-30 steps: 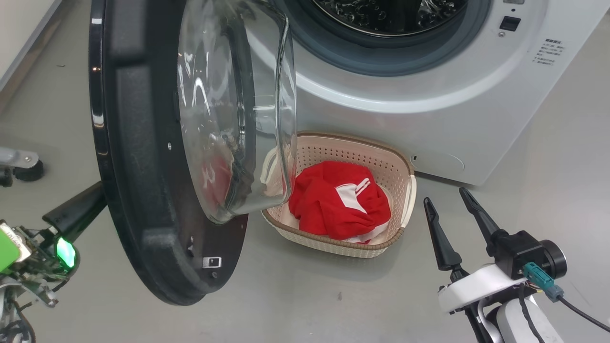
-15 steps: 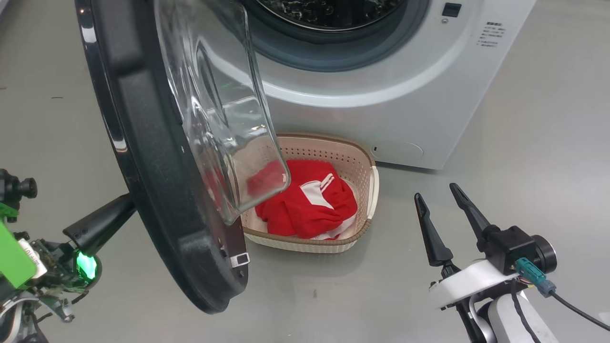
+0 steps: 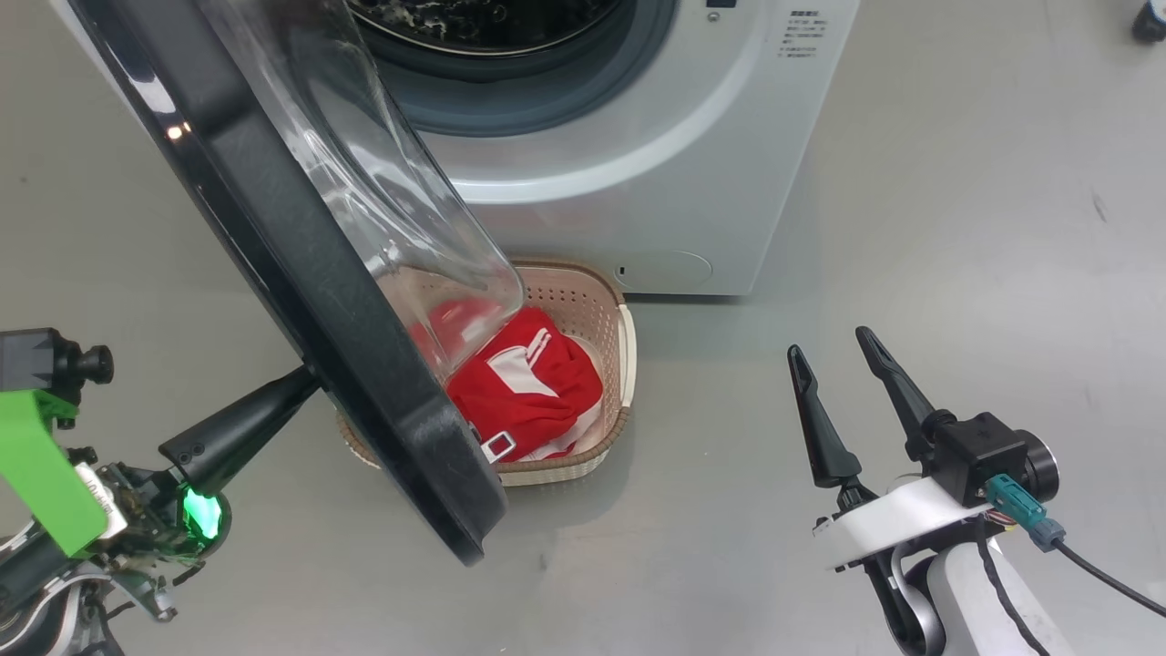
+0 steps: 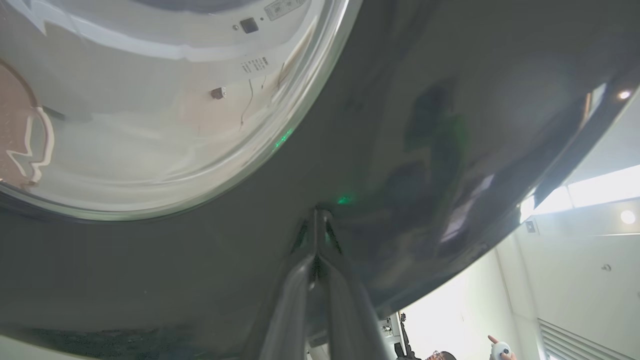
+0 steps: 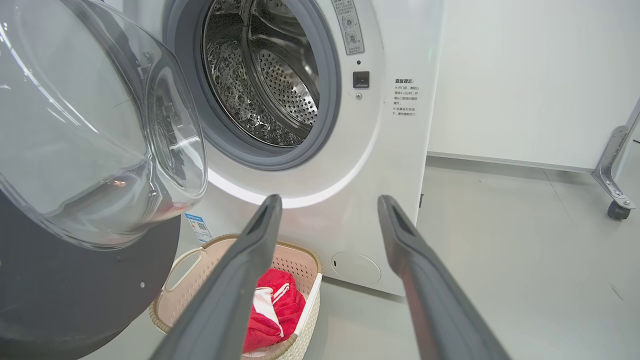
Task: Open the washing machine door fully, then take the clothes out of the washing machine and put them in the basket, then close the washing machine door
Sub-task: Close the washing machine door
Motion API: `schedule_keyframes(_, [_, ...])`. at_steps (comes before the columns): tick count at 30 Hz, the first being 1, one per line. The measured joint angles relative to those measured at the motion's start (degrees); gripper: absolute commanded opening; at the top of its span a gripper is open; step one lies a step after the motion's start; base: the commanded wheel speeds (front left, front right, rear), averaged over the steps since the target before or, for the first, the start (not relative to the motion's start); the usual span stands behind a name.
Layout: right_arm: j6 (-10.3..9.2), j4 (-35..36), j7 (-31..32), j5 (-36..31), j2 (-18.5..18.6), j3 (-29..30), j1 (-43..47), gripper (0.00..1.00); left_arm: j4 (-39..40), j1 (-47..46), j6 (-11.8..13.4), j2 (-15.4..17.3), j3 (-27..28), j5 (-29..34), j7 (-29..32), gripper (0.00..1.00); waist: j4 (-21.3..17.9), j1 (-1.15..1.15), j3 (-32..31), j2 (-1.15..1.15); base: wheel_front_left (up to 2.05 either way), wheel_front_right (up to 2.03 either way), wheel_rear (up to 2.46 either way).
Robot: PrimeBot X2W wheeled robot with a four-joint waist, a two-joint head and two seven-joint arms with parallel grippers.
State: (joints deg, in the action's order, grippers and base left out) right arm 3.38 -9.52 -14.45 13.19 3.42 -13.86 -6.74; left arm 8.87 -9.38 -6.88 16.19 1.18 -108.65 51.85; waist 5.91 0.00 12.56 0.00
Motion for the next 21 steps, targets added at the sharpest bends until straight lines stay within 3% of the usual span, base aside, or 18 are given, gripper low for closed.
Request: schedule_keyframes(21, [-0.6, 2.2, 0.0, 0.9, -0.3, -0.3, -2.4, 1.0, -3.4, -6.1, 0.1, -2.3, -1.0, 1.3, -3.0, 0.0, -9.9, 0.0, 4.0, 0.0, 0.0, 0.0, 0.0])
